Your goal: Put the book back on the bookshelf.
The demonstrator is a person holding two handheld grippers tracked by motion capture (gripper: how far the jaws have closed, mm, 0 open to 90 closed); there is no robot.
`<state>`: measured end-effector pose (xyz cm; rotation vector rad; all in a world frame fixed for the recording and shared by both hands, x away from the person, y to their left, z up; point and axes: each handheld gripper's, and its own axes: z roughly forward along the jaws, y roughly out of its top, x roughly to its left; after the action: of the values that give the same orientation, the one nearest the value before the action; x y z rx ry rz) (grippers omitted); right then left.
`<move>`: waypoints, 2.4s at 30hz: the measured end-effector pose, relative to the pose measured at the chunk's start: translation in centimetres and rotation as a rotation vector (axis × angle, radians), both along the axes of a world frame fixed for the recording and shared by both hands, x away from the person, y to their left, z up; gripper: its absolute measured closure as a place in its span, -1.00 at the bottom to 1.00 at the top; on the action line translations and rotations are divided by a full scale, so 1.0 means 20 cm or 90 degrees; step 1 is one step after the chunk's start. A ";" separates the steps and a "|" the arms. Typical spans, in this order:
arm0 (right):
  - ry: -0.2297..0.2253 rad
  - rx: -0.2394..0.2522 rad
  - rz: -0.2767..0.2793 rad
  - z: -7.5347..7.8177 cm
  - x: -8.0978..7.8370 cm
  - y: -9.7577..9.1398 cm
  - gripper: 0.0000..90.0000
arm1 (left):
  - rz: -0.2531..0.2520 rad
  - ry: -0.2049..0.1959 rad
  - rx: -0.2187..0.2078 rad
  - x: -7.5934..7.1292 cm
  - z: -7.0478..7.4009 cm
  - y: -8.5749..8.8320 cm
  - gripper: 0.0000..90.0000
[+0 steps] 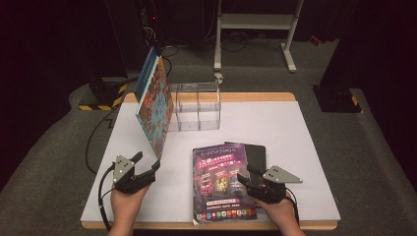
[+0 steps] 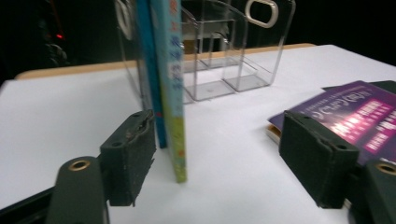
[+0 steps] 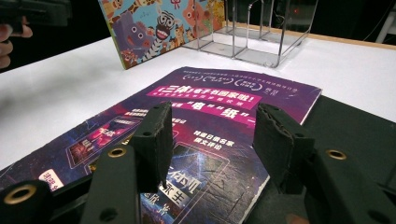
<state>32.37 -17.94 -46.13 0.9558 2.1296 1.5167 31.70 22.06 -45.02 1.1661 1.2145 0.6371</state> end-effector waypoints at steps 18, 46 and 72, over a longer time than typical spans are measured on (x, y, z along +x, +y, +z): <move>0.033 -0.085 -0.034 -0.04 0.04 0.00 -0.28 | -0.165 0.076 -0.002 -0.01 -0.16 -0.24 -0.66; 0.121 -0.205 -0.246 -0.11 0.07 -0.28 0.10 | -0.250 0.063 0.004 -0.06 -0.16 -0.33 -0.67; 0.055 -0.117 -0.237 0.00 0.05 -0.16 -0.07 | -0.237 0.075 0.003 -0.04 -0.17 -0.31 -0.67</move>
<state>33.32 -21.13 -46.14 1.2811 1.9662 1.0986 30.81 15.89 -48.49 1.4046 1.0548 0.2942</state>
